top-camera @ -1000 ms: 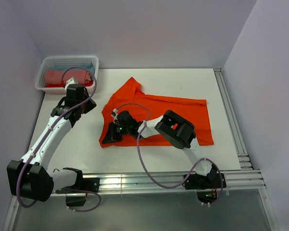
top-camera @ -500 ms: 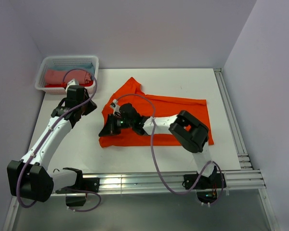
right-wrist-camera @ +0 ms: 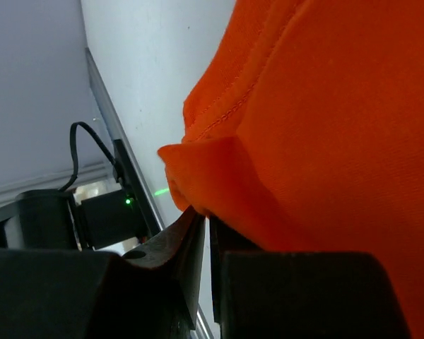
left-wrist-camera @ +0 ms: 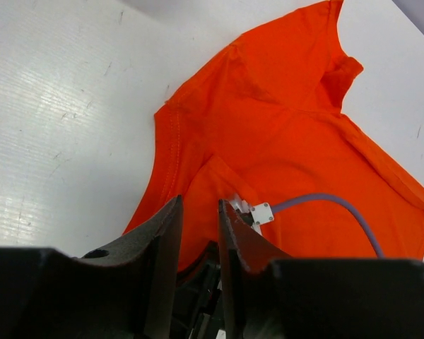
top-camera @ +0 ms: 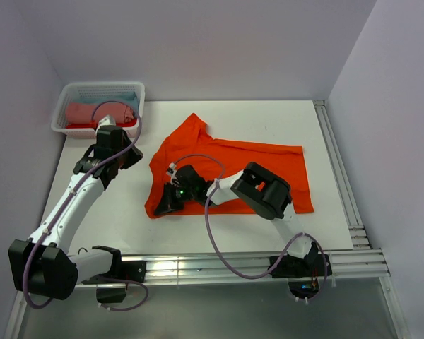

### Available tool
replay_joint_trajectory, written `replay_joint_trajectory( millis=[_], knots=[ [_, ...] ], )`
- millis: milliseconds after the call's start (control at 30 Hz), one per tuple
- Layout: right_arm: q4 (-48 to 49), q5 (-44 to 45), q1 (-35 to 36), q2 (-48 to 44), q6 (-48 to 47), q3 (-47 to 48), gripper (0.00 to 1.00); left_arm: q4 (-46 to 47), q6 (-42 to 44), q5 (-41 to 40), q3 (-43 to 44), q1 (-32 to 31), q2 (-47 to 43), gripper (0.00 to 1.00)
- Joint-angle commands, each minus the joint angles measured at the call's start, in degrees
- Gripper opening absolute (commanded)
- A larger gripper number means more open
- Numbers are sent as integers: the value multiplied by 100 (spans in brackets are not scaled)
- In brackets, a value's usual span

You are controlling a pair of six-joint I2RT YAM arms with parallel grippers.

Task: Roll the t-shirts
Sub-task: Fold the tshirt

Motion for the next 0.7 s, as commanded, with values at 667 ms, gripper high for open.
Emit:
replay_joint_trajectory(
  millis=[667],
  knots=[
    [-3127,2613,-1115,-3792,-1788,-734,16,845,60,409,932,-370,1350,45]
  ],
)
